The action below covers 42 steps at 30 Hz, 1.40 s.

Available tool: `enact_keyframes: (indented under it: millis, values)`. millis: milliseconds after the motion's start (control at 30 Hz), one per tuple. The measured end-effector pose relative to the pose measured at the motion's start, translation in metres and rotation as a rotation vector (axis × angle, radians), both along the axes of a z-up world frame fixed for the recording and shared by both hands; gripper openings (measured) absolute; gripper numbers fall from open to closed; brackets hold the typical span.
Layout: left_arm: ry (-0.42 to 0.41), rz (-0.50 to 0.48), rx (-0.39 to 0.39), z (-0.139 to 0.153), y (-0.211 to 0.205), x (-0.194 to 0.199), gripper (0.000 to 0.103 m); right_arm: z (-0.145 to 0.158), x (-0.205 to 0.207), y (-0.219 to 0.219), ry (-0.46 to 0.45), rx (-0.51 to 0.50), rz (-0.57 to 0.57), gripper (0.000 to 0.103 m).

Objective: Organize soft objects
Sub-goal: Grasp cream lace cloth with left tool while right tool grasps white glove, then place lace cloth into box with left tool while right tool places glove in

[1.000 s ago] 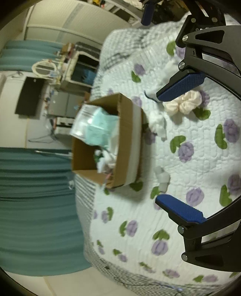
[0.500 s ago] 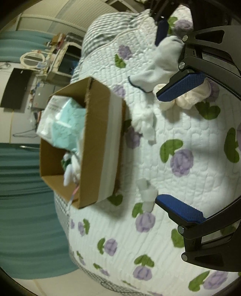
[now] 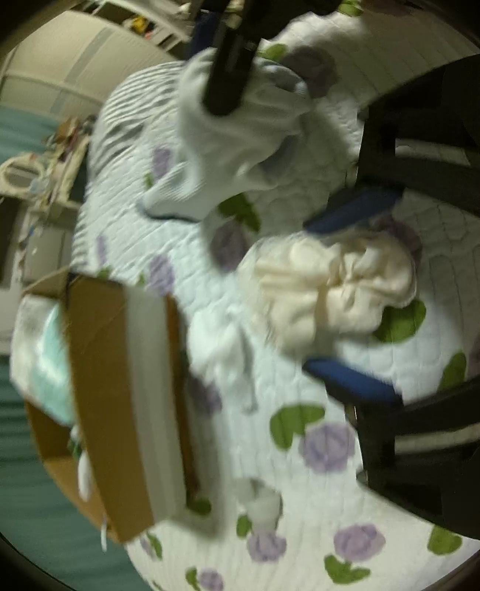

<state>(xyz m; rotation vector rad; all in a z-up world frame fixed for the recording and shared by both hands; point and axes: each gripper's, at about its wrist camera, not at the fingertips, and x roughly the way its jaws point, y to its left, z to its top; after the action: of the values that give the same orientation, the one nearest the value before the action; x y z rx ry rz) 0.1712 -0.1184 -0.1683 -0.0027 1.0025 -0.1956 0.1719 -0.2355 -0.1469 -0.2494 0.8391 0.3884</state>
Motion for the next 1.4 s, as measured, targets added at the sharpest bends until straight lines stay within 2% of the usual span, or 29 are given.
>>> enact_keyframes:
  millis: [133,267,400,600,833,1033,1167,1300,1400]
  values:
    - [-0.003,-0.024,0.008,0.001,0.000,-0.005,0.023,0.001,-0.005,0.000,-0.017,-0.009,0.000,0.038]
    - [-0.028,-0.017,0.004,0.017,0.009,-0.013,0.016,0.010,-0.015,0.002,-0.039,-0.021,0.000,0.037]
    - [-0.073,-0.013,-0.001,0.040,0.023,-0.024,0.016,0.034,-0.032,0.007,-0.082,-0.028,0.000,0.037]
    - [-0.173,-0.003,-0.027,0.099,0.051,-0.044,0.016,0.083,-0.059,0.023,-0.178,-0.033,0.012,0.037]
    - [-0.286,0.004,-0.039,0.163,0.082,-0.036,0.016,0.140,-0.073,0.056,-0.320,-0.027,0.025,0.037]
    - [-0.364,0.018,0.013,0.200,0.105,0.007,0.016,0.172,-0.036,0.083,-0.402,0.042,0.000,0.037]
    - [-0.375,0.019,0.047,0.202,0.114,0.046,0.016,0.177,0.009,0.100,-0.406,0.075,-0.023,0.037]
    - [-0.342,0.021,0.066,0.182,0.120,0.088,0.016,0.162,0.070,0.118,-0.333,0.073,-0.048,0.037]
    - [-0.310,0.027,0.080,0.157,0.124,0.122,0.016,0.134,0.121,0.125,-0.234,0.072,-0.080,0.037]
